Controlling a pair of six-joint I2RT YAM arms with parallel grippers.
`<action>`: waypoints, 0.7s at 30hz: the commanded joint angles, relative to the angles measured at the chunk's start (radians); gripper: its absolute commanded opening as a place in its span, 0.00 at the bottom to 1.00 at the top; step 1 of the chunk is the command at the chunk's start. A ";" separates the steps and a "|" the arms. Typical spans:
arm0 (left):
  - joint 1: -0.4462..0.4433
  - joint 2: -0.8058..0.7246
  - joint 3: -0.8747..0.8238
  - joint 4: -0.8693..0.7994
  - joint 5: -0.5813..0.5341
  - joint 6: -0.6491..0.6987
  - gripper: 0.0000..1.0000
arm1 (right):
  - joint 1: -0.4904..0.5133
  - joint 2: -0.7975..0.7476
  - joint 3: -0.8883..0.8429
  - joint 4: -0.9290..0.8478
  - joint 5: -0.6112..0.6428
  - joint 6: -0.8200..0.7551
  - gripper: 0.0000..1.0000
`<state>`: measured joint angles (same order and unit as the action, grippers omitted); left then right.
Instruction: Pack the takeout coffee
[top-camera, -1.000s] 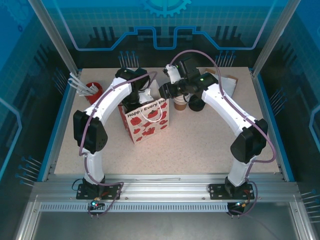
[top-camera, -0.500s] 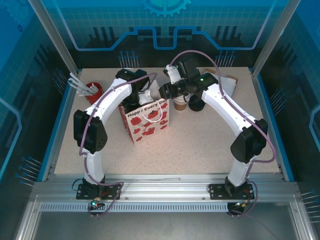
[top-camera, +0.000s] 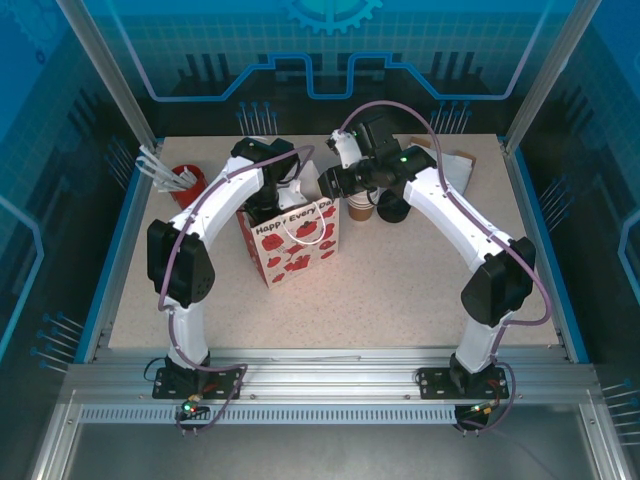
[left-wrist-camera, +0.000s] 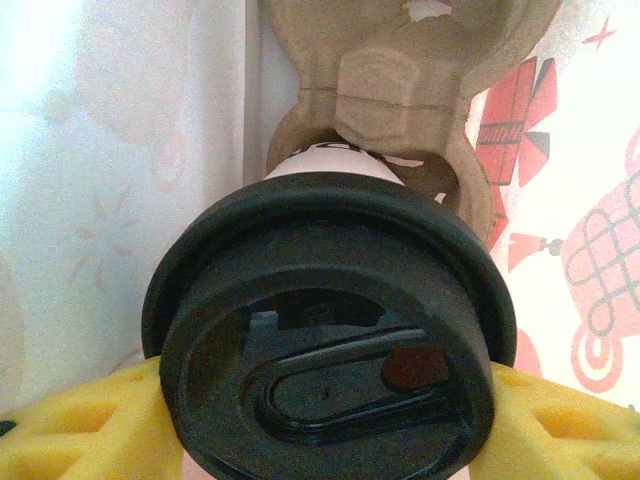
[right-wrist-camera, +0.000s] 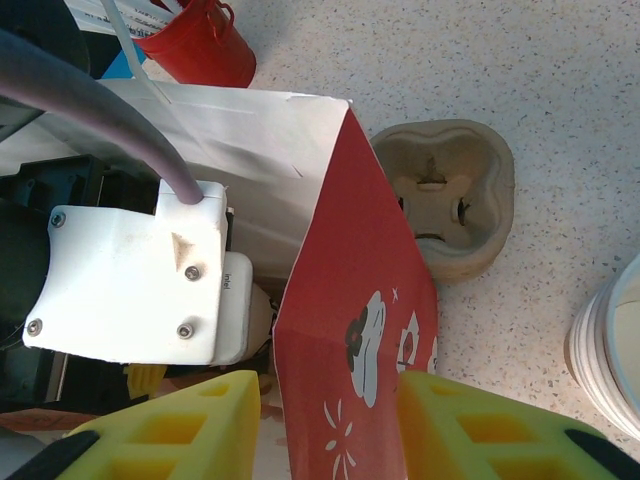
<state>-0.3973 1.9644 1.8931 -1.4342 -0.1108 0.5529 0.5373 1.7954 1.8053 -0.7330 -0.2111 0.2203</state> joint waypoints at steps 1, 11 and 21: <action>0.008 -0.008 0.006 -0.011 0.032 0.008 0.50 | -0.009 -0.015 -0.005 -0.002 -0.015 0.013 0.42; 0.007 -0.004 0.013 -0.020 0.030 0.007 0.50 | -0.008 -0.014 -0.002 -0.003 -0.017 0.012 0.42; 0.006 -0.011 0.025 -0.036 0.033 0.012 0.50 | -0.008 -0.010 0.002 -0.007 -0.017 0.010 0.42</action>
<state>-0.3973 1.9644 1.8935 -1.4372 -0.1078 0.5529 0.5373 1.7954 1.8053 -0.7330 -0.2142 0.2203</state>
